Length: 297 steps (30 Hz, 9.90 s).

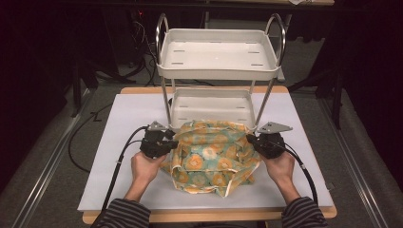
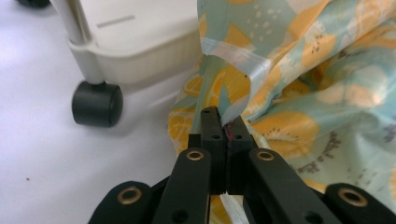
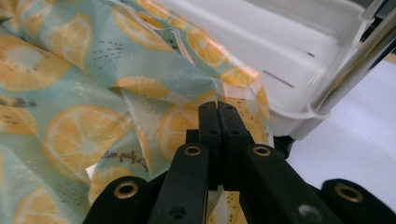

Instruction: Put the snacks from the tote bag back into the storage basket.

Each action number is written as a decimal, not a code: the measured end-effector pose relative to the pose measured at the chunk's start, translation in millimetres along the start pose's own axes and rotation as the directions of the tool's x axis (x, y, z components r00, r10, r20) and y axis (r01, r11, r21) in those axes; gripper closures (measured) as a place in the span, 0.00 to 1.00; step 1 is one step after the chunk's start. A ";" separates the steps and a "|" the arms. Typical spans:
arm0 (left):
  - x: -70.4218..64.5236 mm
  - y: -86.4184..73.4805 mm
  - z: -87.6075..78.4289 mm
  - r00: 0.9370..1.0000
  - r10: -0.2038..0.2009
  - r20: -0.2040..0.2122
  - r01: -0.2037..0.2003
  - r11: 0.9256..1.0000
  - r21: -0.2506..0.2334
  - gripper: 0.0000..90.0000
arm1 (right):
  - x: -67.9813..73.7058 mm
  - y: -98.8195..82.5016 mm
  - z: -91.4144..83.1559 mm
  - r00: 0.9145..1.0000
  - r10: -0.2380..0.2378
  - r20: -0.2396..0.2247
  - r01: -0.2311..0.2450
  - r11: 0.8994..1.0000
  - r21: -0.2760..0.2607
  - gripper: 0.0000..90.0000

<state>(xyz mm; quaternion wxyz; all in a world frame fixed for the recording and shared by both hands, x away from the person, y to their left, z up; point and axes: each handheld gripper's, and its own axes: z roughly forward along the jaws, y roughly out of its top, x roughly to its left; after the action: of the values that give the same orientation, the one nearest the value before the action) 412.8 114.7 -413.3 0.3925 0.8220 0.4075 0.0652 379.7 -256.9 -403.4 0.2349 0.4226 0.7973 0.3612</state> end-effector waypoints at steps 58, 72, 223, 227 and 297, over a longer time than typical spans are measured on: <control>0.9 -21.7 28.4 1.000 0.005 0.003 -0.005 0.971 0.237 0.99 | 57.8 -9.2 -22.9 0.960 -0.133 -0.248 0.125 0.991 -0.050 0.45; 0.0 -22.3 26.1 1.000 0.001 0.017 -0.005 0.975 0.222 0.99 | 72.8 -15.2 -2.9 0.940 -0.177 -0.290 0.186 0.983 0.004 0.53; -70.7 -44.3 -4.1 0.951 0.293 0.098 -0.308 0.920 0.242 0.99 | 30.3 16.8 42.4 0.989 -0.095 -0.115 0.109 0.986 0.128 1.00; -69.1 -47.2 -5.5 0.950 0.294 0.100 -0.310 0.918 0.248 0.99 | 29.4 18.2 39.9 0.988 -0.068 -0.135 0.082 0.992 0.097 1.00; -29.9 -21.0 -28.8 0.995 0.090 -0.032 -0.091 0.996 -0.013 0.78 | 48.3 17.2 42.6 0.973 -0.113 -0.201 0.140 0.982 0.126 1.00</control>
<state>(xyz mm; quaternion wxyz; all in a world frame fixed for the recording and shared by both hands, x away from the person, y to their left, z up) 367.8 117.7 -401.9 0.3887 0.8356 0.3754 0.0985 391.6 -193.5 -420.2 0.1491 0.3492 0.8650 0.3279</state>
